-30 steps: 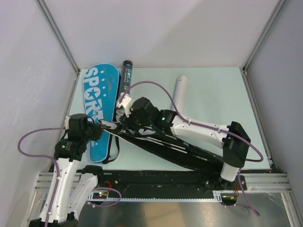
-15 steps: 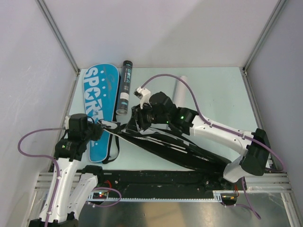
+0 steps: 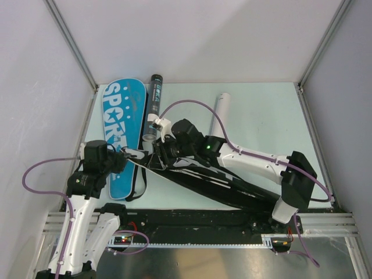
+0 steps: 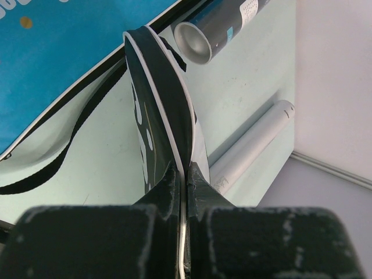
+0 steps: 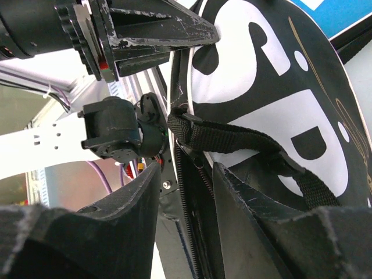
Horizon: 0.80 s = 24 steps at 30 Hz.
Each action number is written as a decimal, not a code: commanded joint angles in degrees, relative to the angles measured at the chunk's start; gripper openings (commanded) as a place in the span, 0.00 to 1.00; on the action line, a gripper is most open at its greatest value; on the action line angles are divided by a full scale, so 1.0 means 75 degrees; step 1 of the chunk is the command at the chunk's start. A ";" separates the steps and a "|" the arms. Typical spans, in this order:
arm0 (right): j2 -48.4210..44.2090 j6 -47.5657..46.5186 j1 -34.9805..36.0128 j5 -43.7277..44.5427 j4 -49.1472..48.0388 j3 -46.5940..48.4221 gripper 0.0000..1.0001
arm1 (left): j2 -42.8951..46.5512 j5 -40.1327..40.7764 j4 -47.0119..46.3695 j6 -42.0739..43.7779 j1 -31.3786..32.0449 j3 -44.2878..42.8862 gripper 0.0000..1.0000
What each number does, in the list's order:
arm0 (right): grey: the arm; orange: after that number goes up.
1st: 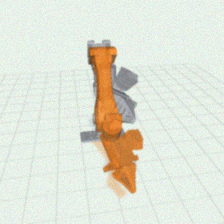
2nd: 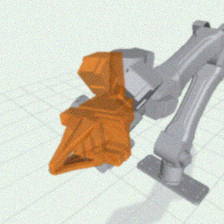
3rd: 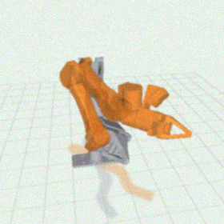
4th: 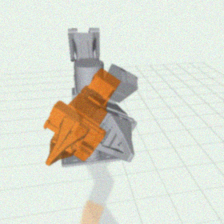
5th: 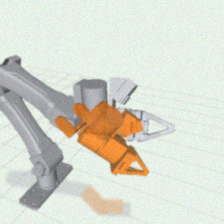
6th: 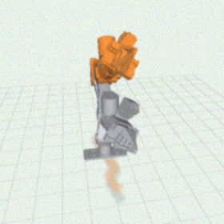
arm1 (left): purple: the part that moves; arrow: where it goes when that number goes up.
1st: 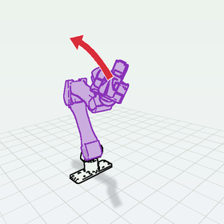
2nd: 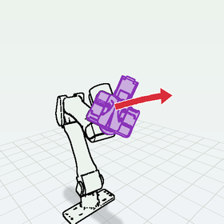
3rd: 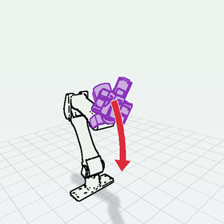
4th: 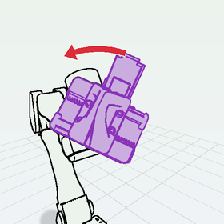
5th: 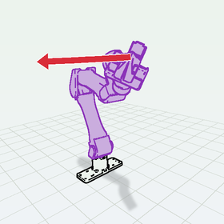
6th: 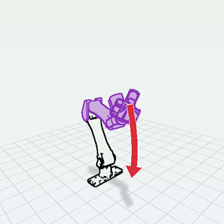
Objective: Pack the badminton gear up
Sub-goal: Zip the racket bag at the center of the board.
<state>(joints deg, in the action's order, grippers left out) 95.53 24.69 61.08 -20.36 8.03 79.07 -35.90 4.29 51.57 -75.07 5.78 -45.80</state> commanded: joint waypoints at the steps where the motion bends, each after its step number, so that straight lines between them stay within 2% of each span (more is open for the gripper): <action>1: 0.0128 -0.0565 0.0050 -0.0193 -0.0469 -0.0005 0.45 | 0.0160 -0.0124 -0.0175 -0.0211 0.0048 0.0018 0.00; 7: 0.0260 -0.0688 0.0175 -0.0238 -0.0607 -0.0001 0.40 | 0.0110 -0.0155 -0.0183 -0.0199 0.0050 0.0025 0.00; 21: 0.0414 -0.0804 0.0352 0.0033 -0.0665 -0.0005 0.39 | 0.0132 -0.0122 -0.0180 -0.0215 0.0053 0.0047 0.00; 24: 0.0481 -0.0772 0.0365 0.0112 -0.0657 0.0002 0.36 | 0.0124 -0.0121 -0.0177 -0.0215 0.0050 0.0029 0.00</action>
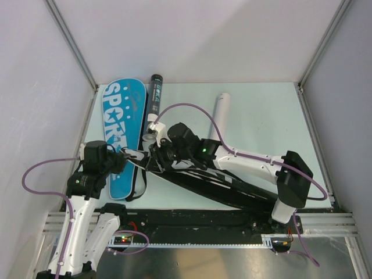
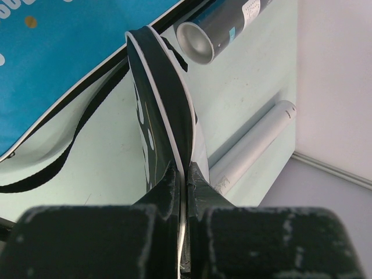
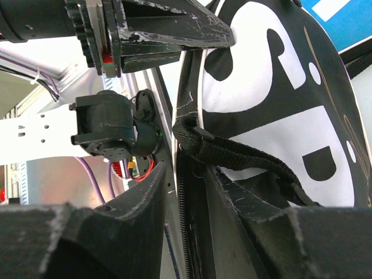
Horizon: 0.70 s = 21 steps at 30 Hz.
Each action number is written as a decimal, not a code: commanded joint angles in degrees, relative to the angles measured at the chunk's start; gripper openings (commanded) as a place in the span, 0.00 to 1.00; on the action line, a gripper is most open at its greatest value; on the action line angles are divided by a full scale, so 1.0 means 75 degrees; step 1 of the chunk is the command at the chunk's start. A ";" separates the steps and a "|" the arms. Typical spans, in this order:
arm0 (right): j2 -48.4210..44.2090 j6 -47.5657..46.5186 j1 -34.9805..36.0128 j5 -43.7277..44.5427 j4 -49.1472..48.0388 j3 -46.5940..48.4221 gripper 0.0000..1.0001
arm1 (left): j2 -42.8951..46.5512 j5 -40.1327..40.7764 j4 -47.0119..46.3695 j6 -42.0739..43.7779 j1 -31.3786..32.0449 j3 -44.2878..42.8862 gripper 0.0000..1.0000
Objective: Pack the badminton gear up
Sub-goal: Zip the racket bag at the center of the board.
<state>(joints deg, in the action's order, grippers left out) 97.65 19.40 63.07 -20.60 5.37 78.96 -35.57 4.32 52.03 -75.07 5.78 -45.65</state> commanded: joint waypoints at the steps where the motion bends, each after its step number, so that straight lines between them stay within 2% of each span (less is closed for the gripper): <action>1: 0.0205 -0.0055 0.0105 0.0197 -0.0286 0.0018 0.31 | 0.0080 -0.0121 -0.0242 -0.0218 0.0050 0.0001 0.00; 5: 0.0073 -0.0024 0.0093 0.0438 -0.0243 -0.0018 0.06 | 0.0071 -0.0043 -0.0240 -0.0205 0.0052 -0.0026 0.00; 7: -0.0081 0.0038 0.0074 0.0626 -0.0222 -0.0084 0.02 | 0.0068 0.0050 -0.0236 -0.0179 0.0059 -0.0044 0.00; 21: -0.1447 0.0076 -0.0158 0.0893 0.0099 -0.1110 0.00 | 0.0096 0.0661 -0.0224 -0.0132 0.0049 -0.0191 0.00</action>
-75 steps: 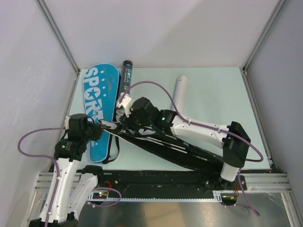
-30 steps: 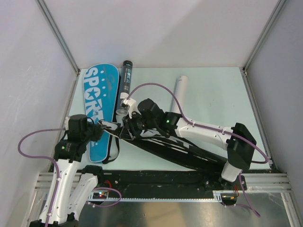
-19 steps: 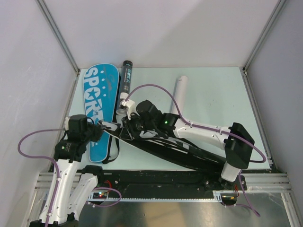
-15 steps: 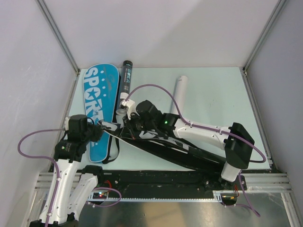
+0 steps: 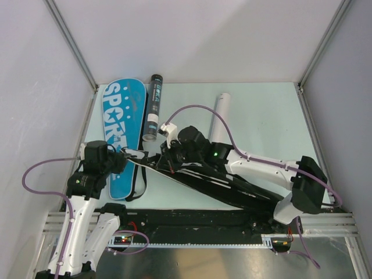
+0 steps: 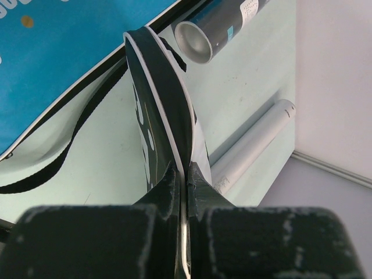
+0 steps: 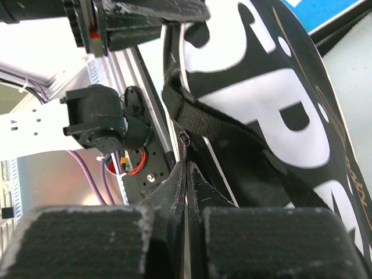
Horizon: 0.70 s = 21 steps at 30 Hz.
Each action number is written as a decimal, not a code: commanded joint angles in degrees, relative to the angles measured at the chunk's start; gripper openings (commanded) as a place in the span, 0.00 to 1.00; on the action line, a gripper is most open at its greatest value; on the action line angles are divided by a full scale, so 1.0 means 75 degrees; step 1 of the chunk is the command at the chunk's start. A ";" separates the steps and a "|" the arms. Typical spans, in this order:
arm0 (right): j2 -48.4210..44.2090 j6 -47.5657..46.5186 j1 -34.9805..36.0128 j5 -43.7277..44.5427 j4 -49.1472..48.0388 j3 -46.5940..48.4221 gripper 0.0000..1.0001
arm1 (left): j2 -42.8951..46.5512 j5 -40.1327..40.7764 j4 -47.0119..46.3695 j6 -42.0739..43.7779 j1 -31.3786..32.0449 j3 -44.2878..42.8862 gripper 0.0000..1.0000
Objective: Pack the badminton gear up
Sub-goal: Zip the racket bag at the center of the board.
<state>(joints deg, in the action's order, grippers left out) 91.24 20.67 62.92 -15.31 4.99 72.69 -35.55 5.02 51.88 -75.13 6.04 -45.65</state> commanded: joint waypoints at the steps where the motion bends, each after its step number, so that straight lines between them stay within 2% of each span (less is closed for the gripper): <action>1: -0.0690 -0.0076 -0.0144 0.0241 0.0199 -0.0383 0.00 | 0.0096 0.0588 -0.0203 -0.0121 0.0020 -0.0205 0.00; 6: -0.1401 0.0445 -0.0154 0.1141 0.0935 -0.0886 0.00 | 0.0099 0.0756 -0.0205 -0.0118 0.0015 -0.0300 0.00; 11: -0.2646 0.1384 -0.0281 0.2750 0.2276 -0.1777 0.00 | 0.0156 0.0857 -0.0210 -0.0206 0.0013 -0.0467 0.00; 15: -0.3605 0.2276 -0.0871 0.3904 0.3516 -0.2280 0.00 | 0.0139 0.0989 -0.0204 -0.0395 0.0014 -0.0705 0.00; 21: -0.4676 0.3029 -0.2184 0.5580 0.5531 -0.2380 0.00 | -0.0057 0.1014 -0.0204 -0.0673 0.0020 -0.1150 0.00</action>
<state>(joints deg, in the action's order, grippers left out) 60.62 38.04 52.53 10.48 31.99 55.44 -35.99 8.29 52.05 -77.93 6.33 -49.58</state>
